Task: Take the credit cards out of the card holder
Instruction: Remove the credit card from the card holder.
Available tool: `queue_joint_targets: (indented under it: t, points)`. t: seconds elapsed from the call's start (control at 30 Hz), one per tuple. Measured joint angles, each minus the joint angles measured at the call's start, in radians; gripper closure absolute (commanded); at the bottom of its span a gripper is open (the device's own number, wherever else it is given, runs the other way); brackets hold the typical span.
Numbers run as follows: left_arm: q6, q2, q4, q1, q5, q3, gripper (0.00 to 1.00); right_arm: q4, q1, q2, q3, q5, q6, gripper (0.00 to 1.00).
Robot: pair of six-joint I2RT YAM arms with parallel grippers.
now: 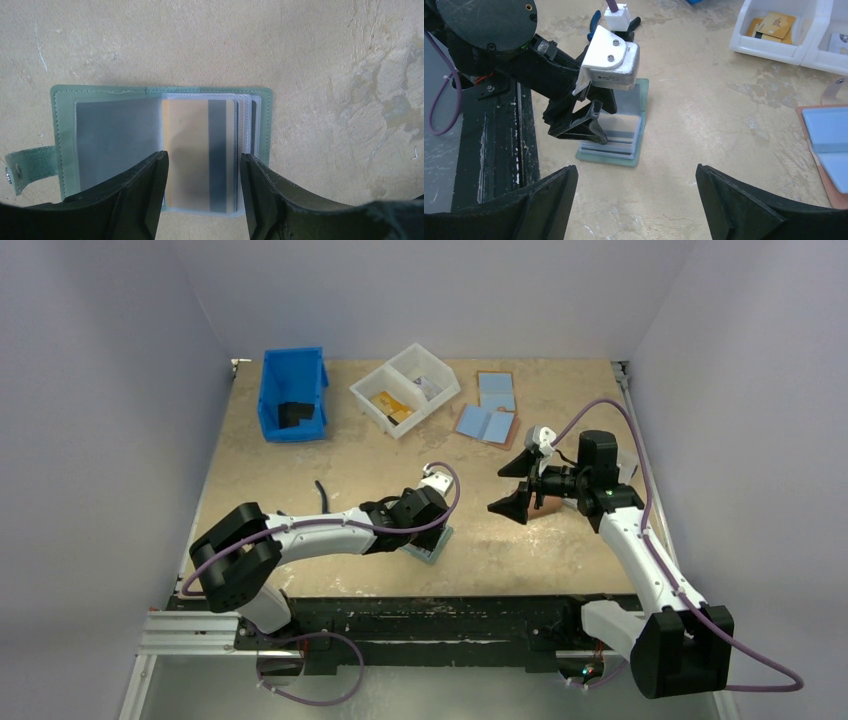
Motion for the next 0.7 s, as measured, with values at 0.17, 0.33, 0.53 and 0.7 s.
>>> queue_joint_targets:
  t: [0.17,0.33,0.53,0.7]
  points:
    - [0.003,0.0,0.002,0.005,0.011,-0.002,0.42,0.0,0.0,0.0,0.0,-0.003,-0.002,0.01]
    - [0.004,0.0,0.002,0.008,0.012,-0.003,0.43,0.0,0.0,0.0,0.0,-0.003,-0.002,0.01]
    - [0.004,0.0,0.009,0.017,0.019,-0.014,0.46,0.0,0.0,0.0,0.0,-0.003,-0.002,0.01]
    - [0.005,0.003,0.014,0.019,0.029,-0.015,0.45,-0.001,0.0,0.0,0.0,-0.003,-0.002,0.01]
